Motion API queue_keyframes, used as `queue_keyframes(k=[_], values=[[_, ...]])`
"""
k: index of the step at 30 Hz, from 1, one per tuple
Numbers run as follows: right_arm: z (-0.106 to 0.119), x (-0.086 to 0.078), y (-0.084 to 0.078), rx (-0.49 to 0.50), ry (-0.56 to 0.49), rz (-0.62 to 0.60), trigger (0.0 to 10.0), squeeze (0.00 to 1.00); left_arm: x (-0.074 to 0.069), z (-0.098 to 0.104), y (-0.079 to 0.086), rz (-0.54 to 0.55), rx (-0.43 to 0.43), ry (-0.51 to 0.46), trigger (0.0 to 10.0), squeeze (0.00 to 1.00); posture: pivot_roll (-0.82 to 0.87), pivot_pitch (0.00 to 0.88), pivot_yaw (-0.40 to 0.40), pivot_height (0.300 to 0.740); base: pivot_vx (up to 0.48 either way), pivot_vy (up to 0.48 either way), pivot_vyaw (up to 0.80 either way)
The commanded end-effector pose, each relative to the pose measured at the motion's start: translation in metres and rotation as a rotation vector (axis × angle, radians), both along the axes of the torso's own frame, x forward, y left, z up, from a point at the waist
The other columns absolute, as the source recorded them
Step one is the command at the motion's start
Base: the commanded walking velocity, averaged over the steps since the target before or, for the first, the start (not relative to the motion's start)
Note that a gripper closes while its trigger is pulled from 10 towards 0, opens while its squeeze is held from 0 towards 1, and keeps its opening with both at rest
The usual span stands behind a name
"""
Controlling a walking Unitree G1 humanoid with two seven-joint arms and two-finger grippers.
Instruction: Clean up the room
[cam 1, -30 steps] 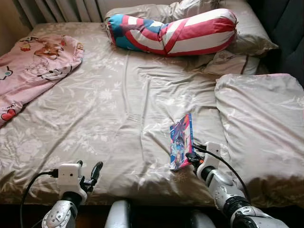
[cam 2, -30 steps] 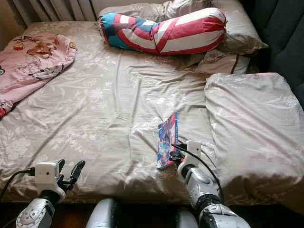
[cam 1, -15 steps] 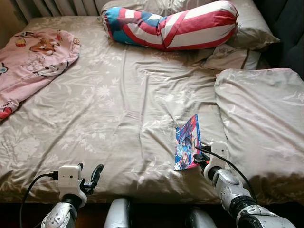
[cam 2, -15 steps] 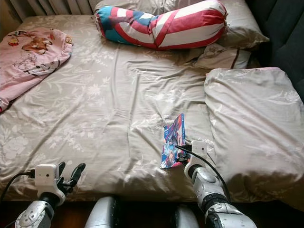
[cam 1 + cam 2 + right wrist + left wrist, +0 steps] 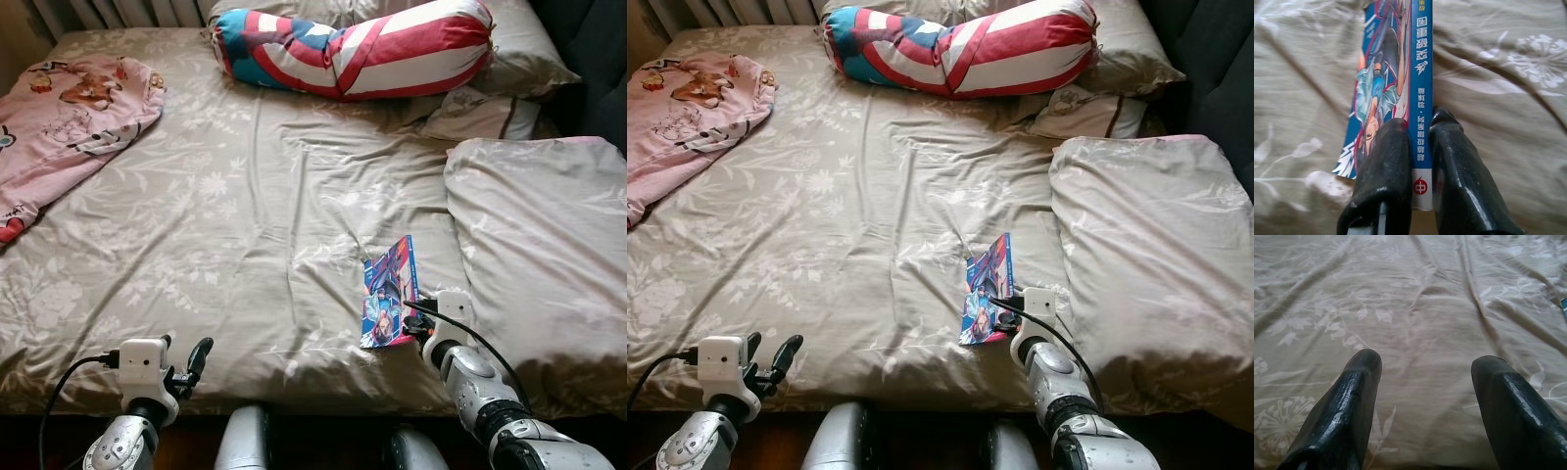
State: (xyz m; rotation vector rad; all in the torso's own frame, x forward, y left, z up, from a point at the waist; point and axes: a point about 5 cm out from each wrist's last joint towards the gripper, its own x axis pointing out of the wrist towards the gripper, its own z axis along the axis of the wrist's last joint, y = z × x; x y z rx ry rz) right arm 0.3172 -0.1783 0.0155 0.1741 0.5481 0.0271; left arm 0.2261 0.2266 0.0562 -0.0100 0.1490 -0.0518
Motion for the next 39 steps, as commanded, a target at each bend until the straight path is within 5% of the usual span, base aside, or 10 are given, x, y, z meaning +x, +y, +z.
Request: queue_keyframes(k=[1, 2, 11, 12, 13, 20, 21, 27, 32, 39], values=[[0.004, 0.003, -0.004, -0.010, -0.019, -0.022, 10.0, 0.36, -0.006, -0.005, 0.002, 0.003, 0.007, 0.036, 10.0, 0.00, 0.06, 0.231, 0.033, 0.646, 0.000, 0.000, 0.00], [0.005, 0.004, -0.006, -0.009, -0.021, -0.028, 10.0, 0.69, -0.006, -0.006, 0.001, 0.002, 0.007, 0.036, 10.0, 0.00, 0.06, 0.231, 0.033, 0.646, 0.000, 0.000, 0.00], [0.005, 0.004, -0.009, -0.043, -0.020, -0.046, 10.0, 0.69, -0.006, -0.006, 0.000, 0.001, 0.004, 0.042, 10.0, 0.00, 0.06, 0.231, 0.033, 0.646, 0.000, 0.000, 0.00], [0.005, 0.004, -0.008, -0.044, -0.019, -0.042, 10.0, 0.72, -0.006, -0.006, 0.000, 0.001, 0.004, 0.042, 10.0, 0.00, 0.06, 0.231, 0.033, 0.646, 0.000, 0.000, 0.00], [0.005, 0.003, -0.008, -0.053, -0.018, -0.039, 10.0, 0.88, -0.006, -0.006, 0.000, 0.001, 0.003, 0.042, 10.0, 0.00, 0.06, 0.231, 0.033, 0.646, 0.000, 0.000, 0.00], [0.008, 0.005, -0.010, -0.093, -0.039, -0.041, 10.0, 0.72, -0.003, -0.006, -0.002, -0.001, 0.000, 0.041, 10.0, 0.00, 0.06, 0.224, 0.032, 0.646, 0.000, 0.000, 0.00], [0.009, 0.006, -0.011, -0.105, -0.055, -0.054, 10.0, 0.00, -0.002, -0.006, -0.003, -0.003, -0.002, 0.039, 10.0, 0.00, 0.05, 0.219, 0.031, 0.646, 0.000, 0.000, 0.00], [0.013, 0.008, -0.009, -0.063, -0.120, -0.061, 10.0, 0.00, 0.006, -0.010, -0.005, -0.005, -0.011, 0.044, 10.0, 0.00, 0.04, 0.187, 0.022, 0.646, 0.000, 0.000, 0.00], [-0.006, -0.012, 0.000, -0.045, -0.116, -0.011, 10.0, 0.00, 0.018, -0.023, -0.008, 0.000, -0.027, 0.082, 10.0, 0.00, 0.01, 0.144, 0.013, 0.661, 0.000, 0.000, 0.00], [-0.031, -0.040, -0.007, -0.041, -0.041, -0.055, 10.0, 0.00, 0.028, -0.042, -0.012, 0.008, -0.036, 0.157, 10.0, 0.00, -0.01, 0.096, 0.006, 0.701, 0.000, 0.000, 0.00]])
